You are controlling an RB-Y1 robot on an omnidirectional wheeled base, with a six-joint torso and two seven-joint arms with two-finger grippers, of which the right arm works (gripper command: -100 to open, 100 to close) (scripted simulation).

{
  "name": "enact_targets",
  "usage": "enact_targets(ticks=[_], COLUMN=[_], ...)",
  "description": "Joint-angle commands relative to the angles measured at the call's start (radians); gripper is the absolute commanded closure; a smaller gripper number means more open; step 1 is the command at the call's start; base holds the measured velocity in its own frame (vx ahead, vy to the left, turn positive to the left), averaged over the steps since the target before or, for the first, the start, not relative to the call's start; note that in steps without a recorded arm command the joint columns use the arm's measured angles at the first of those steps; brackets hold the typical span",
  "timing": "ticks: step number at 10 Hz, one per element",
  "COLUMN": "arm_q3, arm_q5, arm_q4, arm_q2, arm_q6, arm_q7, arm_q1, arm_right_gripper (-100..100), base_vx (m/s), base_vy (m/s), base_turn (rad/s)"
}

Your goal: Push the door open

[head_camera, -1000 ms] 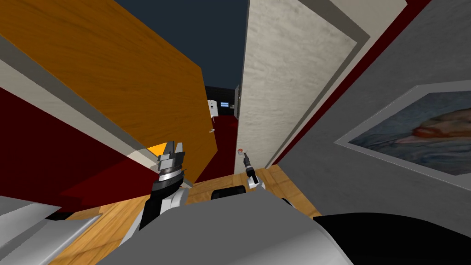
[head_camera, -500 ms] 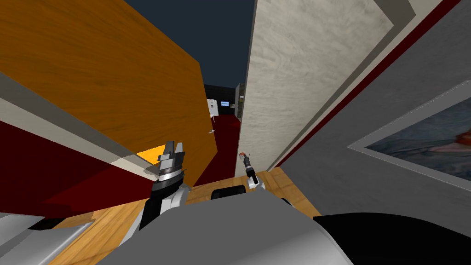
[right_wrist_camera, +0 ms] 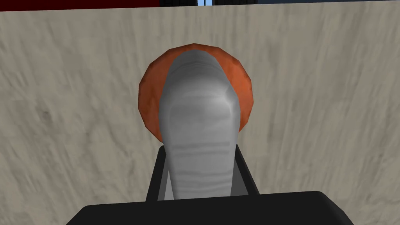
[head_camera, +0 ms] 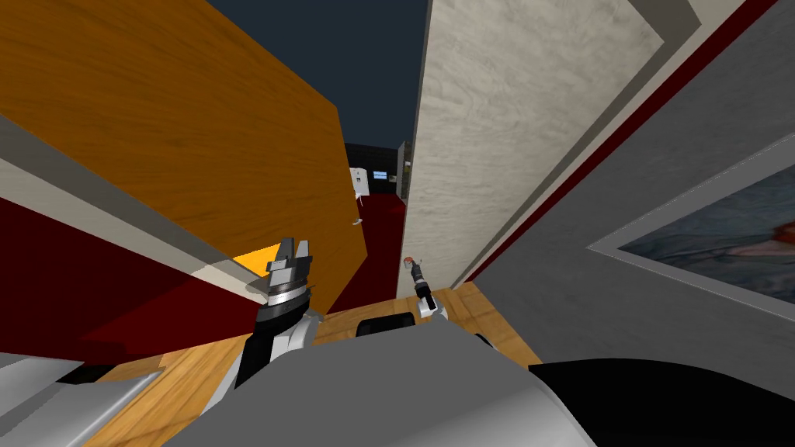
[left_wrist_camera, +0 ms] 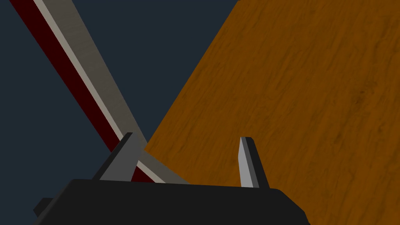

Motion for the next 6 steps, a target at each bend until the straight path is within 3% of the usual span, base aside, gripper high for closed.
enact_targets(ticks=[1,6], arm_q3=[-0.012,-0.05], arm_q5=[-0.005,-0.023], arm_q4=[0.002,0.01], arm_q2=[-0.004,-0.01], arm_q6=[0.0,0.0], arm_q7=[0.007,0.031], arm_q1=[-0.002,-0.008], arm_right_gripper=[100,100], base_vx=[0.08,0.179], base_vy=[0.011,0.056], base_turn=[-0.038,-0.053])
